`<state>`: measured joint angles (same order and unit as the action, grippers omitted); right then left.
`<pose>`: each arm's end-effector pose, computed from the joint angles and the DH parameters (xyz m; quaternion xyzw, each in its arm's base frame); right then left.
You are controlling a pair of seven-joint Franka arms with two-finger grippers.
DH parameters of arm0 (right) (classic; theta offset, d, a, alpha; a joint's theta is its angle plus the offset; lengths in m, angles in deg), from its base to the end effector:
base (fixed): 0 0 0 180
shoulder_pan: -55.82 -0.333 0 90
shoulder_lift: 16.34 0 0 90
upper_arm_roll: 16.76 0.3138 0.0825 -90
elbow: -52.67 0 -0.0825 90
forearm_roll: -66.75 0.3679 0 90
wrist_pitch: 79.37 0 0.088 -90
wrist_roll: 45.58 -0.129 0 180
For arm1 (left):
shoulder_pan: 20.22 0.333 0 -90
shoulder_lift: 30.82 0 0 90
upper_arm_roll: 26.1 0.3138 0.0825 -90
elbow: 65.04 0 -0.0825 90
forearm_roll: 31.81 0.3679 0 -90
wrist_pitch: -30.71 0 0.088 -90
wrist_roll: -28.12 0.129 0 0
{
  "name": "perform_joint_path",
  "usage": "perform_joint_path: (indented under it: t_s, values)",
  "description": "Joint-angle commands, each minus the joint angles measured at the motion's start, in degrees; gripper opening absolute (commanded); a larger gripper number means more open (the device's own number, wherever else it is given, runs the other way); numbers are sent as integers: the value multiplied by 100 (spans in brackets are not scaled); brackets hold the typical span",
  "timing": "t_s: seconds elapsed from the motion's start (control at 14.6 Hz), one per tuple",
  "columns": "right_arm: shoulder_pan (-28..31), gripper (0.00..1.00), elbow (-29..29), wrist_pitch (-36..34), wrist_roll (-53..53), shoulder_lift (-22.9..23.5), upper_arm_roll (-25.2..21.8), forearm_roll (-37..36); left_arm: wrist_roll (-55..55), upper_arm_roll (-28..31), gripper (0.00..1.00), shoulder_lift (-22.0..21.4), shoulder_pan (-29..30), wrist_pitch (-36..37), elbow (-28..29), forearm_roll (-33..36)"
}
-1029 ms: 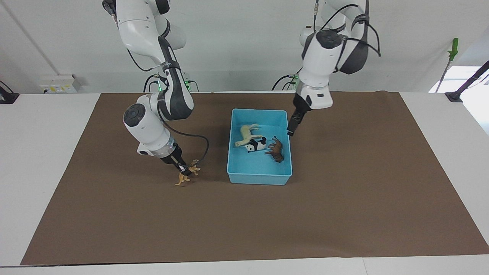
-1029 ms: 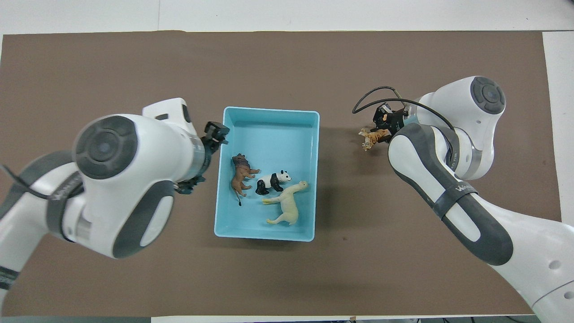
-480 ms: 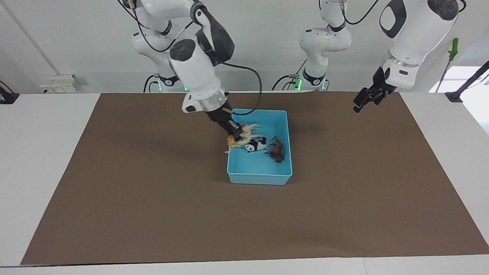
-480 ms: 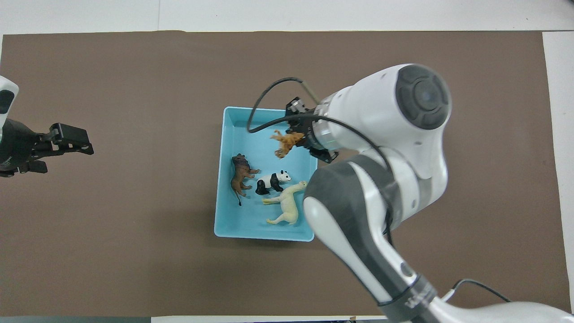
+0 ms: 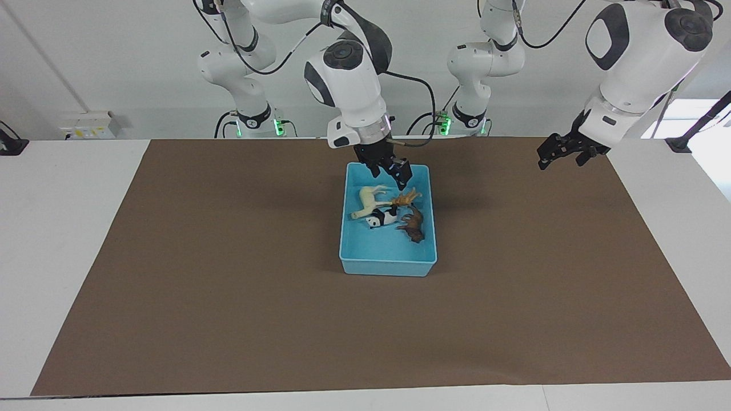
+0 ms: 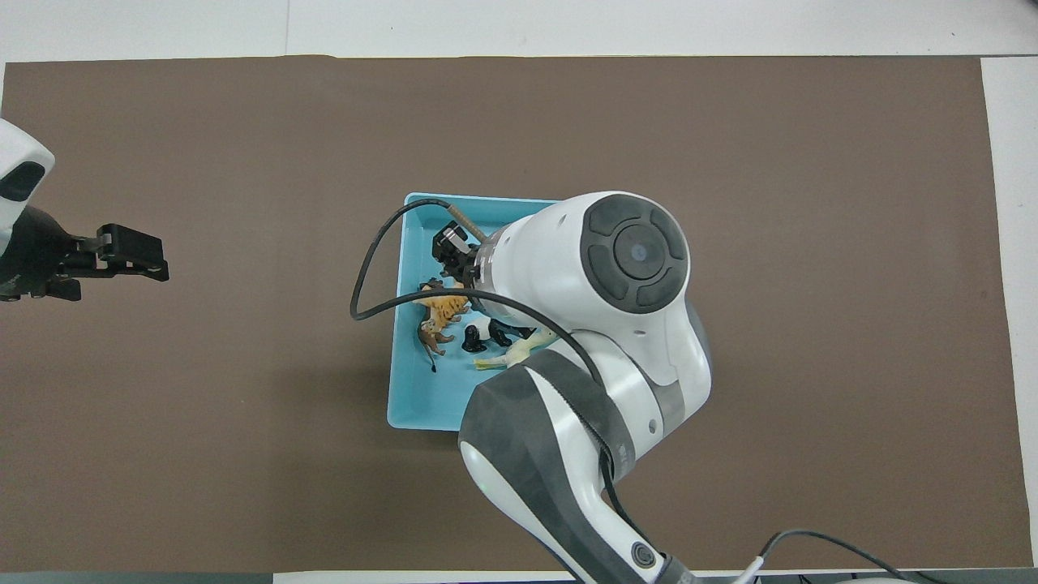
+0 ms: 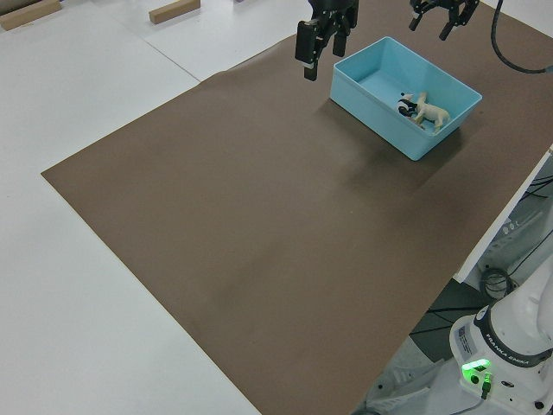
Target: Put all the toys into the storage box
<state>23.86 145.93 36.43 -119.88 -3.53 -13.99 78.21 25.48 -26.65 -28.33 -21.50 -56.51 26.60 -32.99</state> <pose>0.5147 0.3727 0.4877 -0.9200 0.3699 0.0312 0.1259 0.5404 -0.0199 0.5601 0.9981 0.0072 -0.0606 0.0081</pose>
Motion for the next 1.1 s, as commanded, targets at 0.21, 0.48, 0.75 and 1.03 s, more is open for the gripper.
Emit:
perform_joint_path:
  t_s: [0.21, 0.48, 0.75, 1.03]
  values:
    - [1540, 100, 113, -1706, 2790, -1095, 5, -320, 229, -33, 100, 85, -74, 65, -146, 22]
    - [3009, 100, 113, -2403, 5255, -1500, 5, -364, 221, -41, 100, 77, -197, 310, -130, 4]
    - [4073, 100, 113, -2352, 7039, -1501, 5, -802, 203, -50, 100, -152, -206, 328, 275, 4]
    - [4462, 100, 446, -1746, 7913, -1579, 5, -978, 186, -33, 100, -126, -224, -24, 267, 4]
